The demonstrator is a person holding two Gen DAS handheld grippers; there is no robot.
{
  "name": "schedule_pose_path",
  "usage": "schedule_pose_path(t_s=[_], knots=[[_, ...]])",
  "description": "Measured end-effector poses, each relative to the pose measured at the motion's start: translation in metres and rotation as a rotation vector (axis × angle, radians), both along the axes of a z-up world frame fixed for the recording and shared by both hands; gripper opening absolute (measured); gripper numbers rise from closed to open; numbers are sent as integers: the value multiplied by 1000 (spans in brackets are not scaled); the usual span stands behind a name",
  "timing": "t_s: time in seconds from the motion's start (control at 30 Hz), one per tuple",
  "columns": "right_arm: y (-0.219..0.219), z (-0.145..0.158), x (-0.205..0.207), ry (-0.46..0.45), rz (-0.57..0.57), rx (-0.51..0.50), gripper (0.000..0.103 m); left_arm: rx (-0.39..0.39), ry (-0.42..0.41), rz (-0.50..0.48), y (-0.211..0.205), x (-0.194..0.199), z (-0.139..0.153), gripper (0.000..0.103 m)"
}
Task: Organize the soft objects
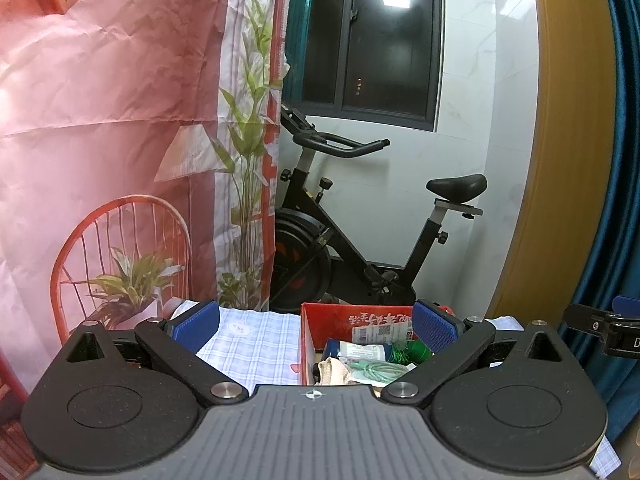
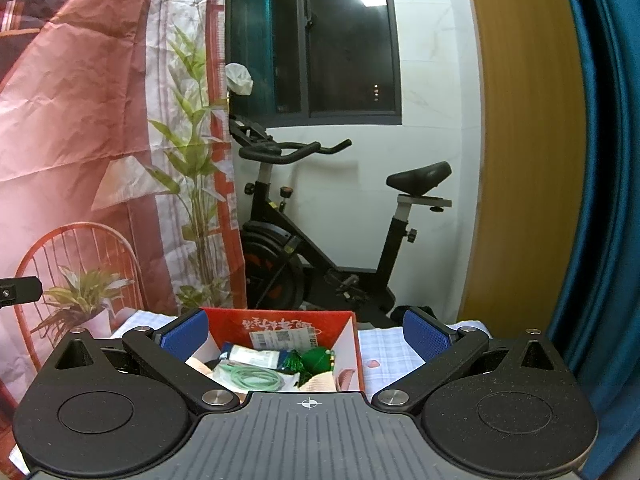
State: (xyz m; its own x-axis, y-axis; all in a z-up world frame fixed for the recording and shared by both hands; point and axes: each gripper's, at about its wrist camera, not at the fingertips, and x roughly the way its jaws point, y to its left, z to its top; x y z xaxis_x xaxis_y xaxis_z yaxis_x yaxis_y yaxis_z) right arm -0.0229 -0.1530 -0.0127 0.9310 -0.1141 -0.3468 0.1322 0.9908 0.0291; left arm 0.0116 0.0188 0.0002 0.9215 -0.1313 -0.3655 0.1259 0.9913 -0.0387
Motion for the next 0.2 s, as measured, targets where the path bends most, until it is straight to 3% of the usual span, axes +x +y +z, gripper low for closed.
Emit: schedule_pose_path(t_s=[0.2], knots=[[-1, 0, 1, 0, -3, -2, 103, -4, 3, -1, 0, 1, 0, 103]])
